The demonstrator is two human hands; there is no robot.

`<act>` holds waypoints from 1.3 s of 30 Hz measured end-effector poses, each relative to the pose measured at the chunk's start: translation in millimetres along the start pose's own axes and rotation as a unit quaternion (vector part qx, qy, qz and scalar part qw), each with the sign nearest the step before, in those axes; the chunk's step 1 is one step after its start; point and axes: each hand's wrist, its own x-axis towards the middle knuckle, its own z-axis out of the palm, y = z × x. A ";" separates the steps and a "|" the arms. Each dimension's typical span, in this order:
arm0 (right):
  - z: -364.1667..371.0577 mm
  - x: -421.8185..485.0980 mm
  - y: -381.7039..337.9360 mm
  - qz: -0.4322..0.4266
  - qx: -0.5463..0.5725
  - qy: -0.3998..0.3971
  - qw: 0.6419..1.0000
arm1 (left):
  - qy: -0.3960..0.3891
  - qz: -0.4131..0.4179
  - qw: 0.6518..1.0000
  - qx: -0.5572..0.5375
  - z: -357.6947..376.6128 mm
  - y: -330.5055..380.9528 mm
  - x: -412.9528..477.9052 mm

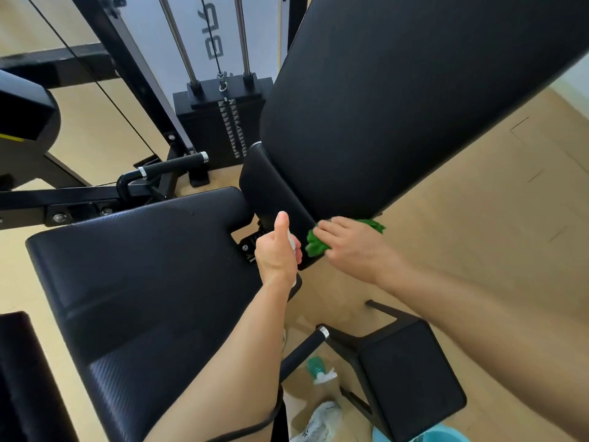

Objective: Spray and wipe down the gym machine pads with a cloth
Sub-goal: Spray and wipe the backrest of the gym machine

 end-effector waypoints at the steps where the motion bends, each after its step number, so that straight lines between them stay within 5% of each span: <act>1: -6.1 -10.7 9.6 -0.007 -0.011 0.000 1.000 | 0.000 -0.002 1.000 0.001 -0.9 1.3 -0.5; 7: -39.1 27.9 59.6 0.172 -0.016 0.184 0.968 | 0.019 -0.005 1.000 -0.017 0.3 3.9 -8.6; 13: -7.2 -0.6 -1.5 0.070 0.074 0.108 0.989 | 0.008 0.035 0.999 0.008 -8.3 23.4 -14.2; 17: -16.6 -51.7 -10.0 0.138 0.152 0.126 0.971 | -0.029 0.063 0.997 0.018 -5.1 47.3 -31.4; 24: -99.7 -140.9 59.2 0.358 0.321 0.390 0.785 | -0.152 0.158 0.971 0.094 32.0 151.9 -77.9; 31: -160.6 -191.7 129.3 0.524 0.446 0.471 0.551 | -0.266 0.192 0.920 0.213 81.0 281.4 -107.5; 34: -164.7 -200.8 152.0 0.553 0.470 0.473 0.501 | -0.274 0.204 0.910 0.234 104.9 323.2 -108.1; 39: -166.2 -214.1 175.1 0.572 0.479 0.461 0.481 | -0.269 0.229 0.887 0.297 132.5 366.9 -103.3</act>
